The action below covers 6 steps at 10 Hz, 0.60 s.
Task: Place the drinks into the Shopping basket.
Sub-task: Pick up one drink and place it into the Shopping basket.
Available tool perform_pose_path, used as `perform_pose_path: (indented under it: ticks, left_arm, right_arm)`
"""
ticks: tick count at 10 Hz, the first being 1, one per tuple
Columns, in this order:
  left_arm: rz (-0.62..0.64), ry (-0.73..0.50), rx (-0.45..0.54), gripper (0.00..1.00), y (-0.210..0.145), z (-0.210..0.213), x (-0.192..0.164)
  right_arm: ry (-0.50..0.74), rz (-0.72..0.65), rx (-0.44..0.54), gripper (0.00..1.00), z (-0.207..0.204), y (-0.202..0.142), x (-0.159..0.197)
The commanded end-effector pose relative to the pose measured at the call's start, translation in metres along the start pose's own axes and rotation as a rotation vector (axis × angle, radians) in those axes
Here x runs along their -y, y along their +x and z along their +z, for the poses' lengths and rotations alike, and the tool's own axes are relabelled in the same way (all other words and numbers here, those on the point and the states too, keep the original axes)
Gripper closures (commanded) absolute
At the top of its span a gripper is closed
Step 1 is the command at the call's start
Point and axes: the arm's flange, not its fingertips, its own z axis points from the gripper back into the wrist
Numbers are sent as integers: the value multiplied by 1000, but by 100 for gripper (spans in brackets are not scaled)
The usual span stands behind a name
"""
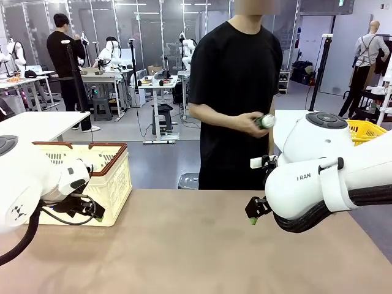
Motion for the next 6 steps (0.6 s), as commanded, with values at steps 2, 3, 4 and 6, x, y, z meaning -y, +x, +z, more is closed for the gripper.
perform_pose_path:
  ticks: [2, 3, 4, 6]
  left_arm:
    - [-1, -2, -2, 0, -1, -1, 1]
    - [-1, -2, -2, 0, -1, -1, 1]
    - [-1, -2, -2, 0, -1, -1, 1]
    - [-1, -2, -2, 0, -1, -1, 1]
  right_arm:
    - [-1, 3, 1, 0, 0, 0, 0]
    - [-1, 3, 1, 0, 0, 0, 0]
    - [-1, 3, 1, 0, 0, 0, 0]
    - [-1, 3, 1, 0, 0, 0, 0]
